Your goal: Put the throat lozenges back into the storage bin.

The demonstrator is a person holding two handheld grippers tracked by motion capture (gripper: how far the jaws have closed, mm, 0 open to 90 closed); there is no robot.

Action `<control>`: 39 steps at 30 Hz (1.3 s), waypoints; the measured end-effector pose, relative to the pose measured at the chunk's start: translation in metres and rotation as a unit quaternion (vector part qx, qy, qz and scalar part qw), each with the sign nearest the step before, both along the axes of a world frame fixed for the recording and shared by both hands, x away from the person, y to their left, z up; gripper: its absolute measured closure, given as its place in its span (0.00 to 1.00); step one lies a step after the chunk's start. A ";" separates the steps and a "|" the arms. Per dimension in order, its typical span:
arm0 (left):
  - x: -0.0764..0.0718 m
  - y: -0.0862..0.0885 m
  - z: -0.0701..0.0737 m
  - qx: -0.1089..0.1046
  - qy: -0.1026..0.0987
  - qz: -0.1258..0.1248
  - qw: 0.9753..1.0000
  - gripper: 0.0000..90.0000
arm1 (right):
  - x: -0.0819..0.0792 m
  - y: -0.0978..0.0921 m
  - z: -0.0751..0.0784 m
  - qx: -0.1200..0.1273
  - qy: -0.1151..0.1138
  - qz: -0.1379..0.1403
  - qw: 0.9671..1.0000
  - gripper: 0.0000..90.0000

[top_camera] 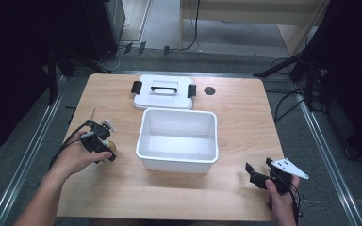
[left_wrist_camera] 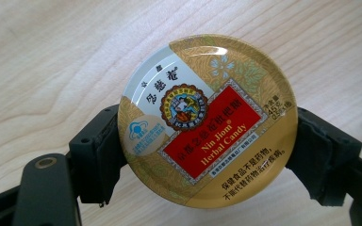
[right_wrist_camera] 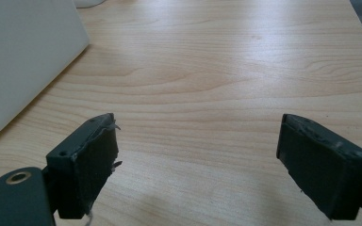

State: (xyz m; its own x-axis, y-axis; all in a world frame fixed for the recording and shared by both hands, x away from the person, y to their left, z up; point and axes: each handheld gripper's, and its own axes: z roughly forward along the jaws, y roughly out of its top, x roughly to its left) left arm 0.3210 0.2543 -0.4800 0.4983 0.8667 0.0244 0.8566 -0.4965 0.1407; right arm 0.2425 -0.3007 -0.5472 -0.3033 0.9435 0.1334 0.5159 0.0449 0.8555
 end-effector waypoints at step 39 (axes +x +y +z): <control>-0.003 -0.074 0.117 -0.002 -0.040 -0.157 0.987 0.24 | 0.000 0.000 0.000 0.002 0.001 0.002 1.000 0.15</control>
